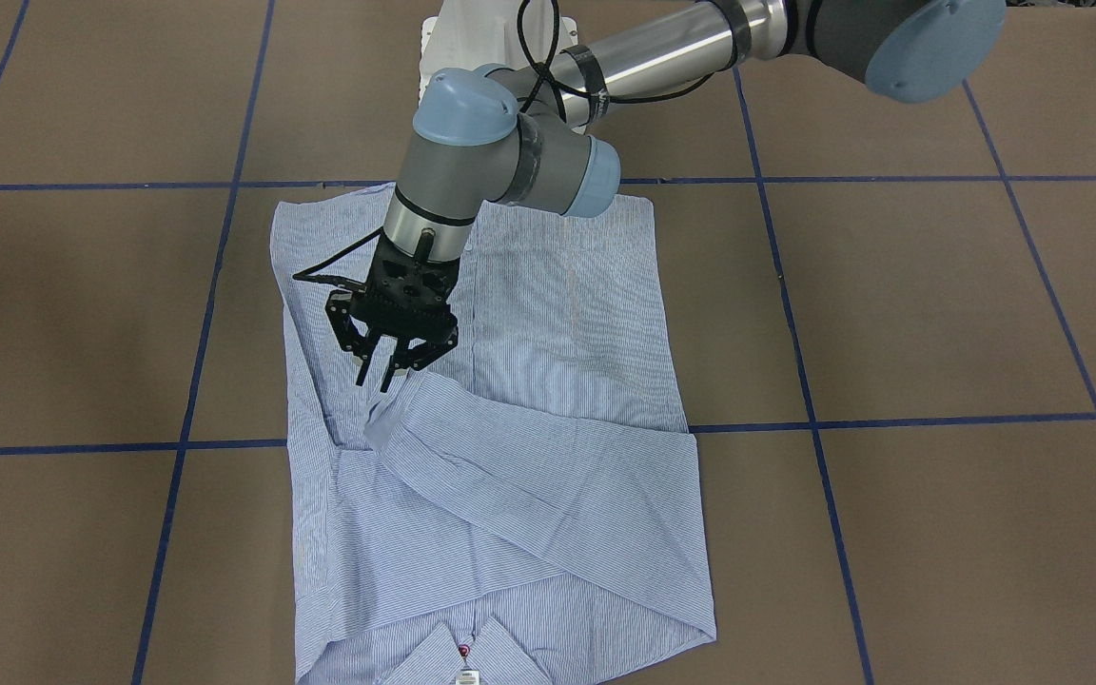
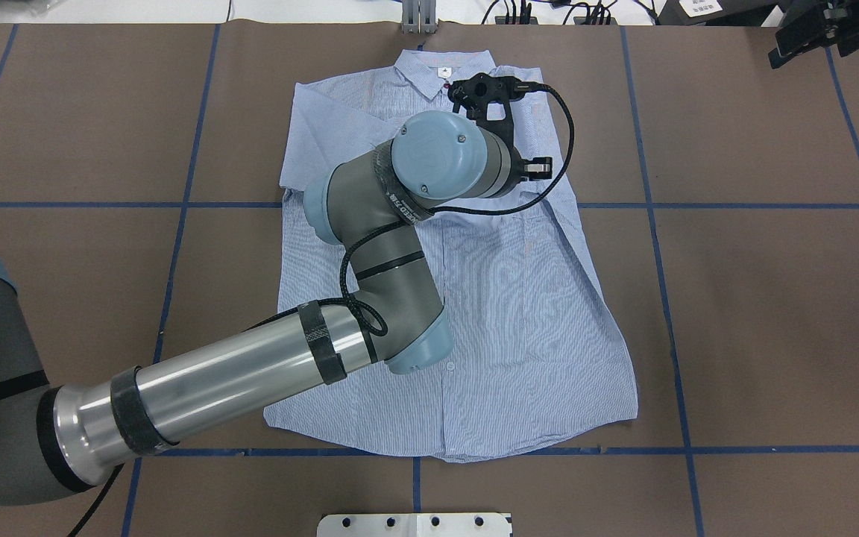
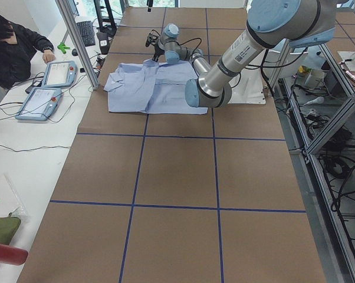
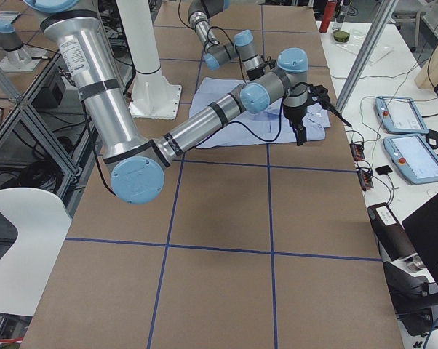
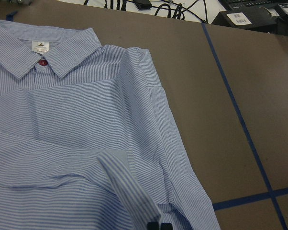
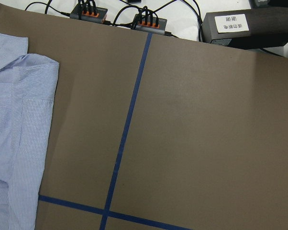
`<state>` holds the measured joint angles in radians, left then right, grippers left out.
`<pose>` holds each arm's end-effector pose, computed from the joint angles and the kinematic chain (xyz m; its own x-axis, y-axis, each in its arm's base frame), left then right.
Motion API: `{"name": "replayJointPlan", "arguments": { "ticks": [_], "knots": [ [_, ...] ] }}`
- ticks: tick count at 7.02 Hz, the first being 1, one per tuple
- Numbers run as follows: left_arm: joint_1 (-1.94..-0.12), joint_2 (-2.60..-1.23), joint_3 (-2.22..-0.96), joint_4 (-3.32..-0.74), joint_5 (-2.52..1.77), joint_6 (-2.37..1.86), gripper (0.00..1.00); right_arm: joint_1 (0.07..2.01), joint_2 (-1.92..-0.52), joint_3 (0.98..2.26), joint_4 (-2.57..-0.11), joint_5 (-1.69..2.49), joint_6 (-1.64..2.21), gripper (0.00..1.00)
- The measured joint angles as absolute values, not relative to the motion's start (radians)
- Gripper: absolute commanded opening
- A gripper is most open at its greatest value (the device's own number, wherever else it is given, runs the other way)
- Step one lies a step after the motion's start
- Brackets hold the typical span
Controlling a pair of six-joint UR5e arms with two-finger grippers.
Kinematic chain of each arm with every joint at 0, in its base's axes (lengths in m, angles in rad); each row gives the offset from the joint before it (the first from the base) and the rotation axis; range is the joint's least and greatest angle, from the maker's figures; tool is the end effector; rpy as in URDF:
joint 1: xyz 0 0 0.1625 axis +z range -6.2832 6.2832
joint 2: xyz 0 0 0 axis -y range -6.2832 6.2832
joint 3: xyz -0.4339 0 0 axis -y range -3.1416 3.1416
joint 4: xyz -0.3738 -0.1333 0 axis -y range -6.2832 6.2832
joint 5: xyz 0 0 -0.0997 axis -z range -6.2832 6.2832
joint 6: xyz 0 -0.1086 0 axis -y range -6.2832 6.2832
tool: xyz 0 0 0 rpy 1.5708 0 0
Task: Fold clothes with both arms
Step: 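Release the sleeve and lower the left gripper toward the hem while the right gripper descends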
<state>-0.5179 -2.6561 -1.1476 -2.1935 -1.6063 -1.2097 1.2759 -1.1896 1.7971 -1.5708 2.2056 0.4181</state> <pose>0.6404 -0.5139 0.0701 0.3936 0.1821 -0.9011 0.3486 0.8774 0.3296 -0.1085 -0.5942 0.3668 0.7111 -0.1909 0.6767 -0.0548 0.9445 0.3239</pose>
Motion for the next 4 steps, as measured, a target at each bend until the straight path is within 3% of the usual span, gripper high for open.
{"name": "replayJointPlan", "arguments": {
  "ticks": [2,4],
  "knots": [
    [-0.513,-2.655,-1.168,-2.177,-1.613,-1.171,1.00,1.245,-1.190,1.826,-1.570,2.202,0.507,1.00],
    [-0.515,-2.592,-1.285,-2.095,-1.641,-1.065,1.00,1.104,-1.221,1.949,-1.569,2.114,0.754,1.00]
  ]
}}
